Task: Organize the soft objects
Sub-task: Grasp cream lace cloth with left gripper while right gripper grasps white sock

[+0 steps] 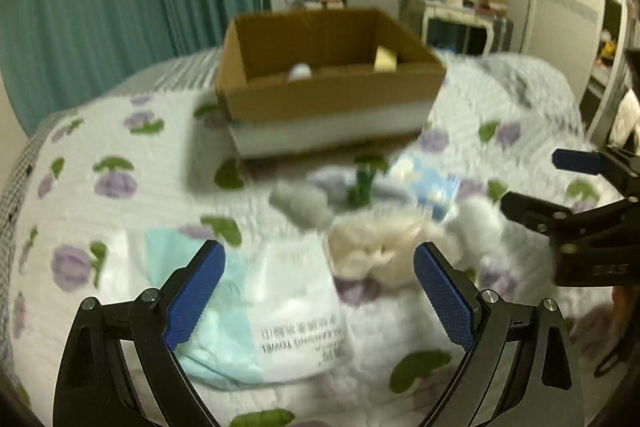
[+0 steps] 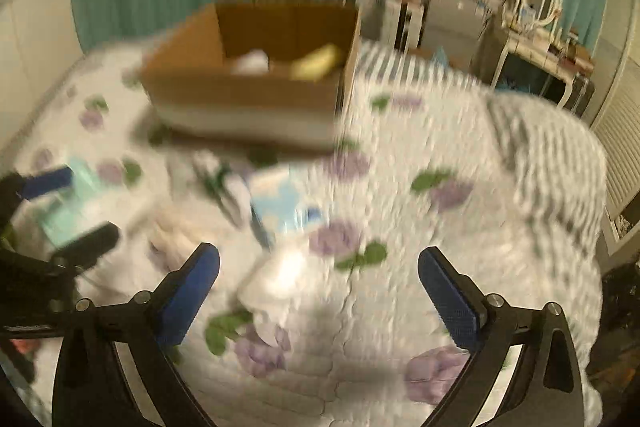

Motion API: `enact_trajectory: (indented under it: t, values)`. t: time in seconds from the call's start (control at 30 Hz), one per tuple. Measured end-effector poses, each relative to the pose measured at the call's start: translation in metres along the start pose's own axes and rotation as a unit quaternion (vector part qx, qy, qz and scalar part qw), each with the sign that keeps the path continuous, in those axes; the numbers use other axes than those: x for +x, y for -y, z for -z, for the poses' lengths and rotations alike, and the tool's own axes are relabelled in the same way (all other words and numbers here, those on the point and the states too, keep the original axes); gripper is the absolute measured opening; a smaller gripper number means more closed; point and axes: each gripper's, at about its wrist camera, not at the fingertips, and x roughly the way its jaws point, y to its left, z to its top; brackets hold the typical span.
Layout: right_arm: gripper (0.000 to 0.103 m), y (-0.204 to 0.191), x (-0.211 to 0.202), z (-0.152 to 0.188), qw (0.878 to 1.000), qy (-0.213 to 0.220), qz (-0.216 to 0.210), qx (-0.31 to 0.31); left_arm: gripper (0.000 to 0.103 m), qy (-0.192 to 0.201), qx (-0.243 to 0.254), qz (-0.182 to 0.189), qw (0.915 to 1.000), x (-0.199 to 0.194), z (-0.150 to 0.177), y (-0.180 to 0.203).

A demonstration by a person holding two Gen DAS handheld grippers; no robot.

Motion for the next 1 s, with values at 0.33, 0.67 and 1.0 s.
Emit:
enact_trajectory:
  t: [0.33, 0.67, 1.0]
  values:
    - [0.045, -0.013, 0.048, 0.011, 0.996, -0.074, -0.053, -0.009, 0.096, -0.015, 0.009, 0.004, 0.9998, 0.009, 0.006, 0.013]
    - [0.023, 0.002, -0.005, 0.005, 1.0, 0.011, -0.018, 0.014, 0.096, -0.033, 0.001, 0.022, 0.9992, 0.004, -0.003, 0.044]
    - [0.023, 0.019, -0.006, 0.008, 0.998, 0.007, -0.046, 0.051, 0.065, -0.069, 0.003, 0.014, 0.9975, 0.065, -0.01, 0.062]
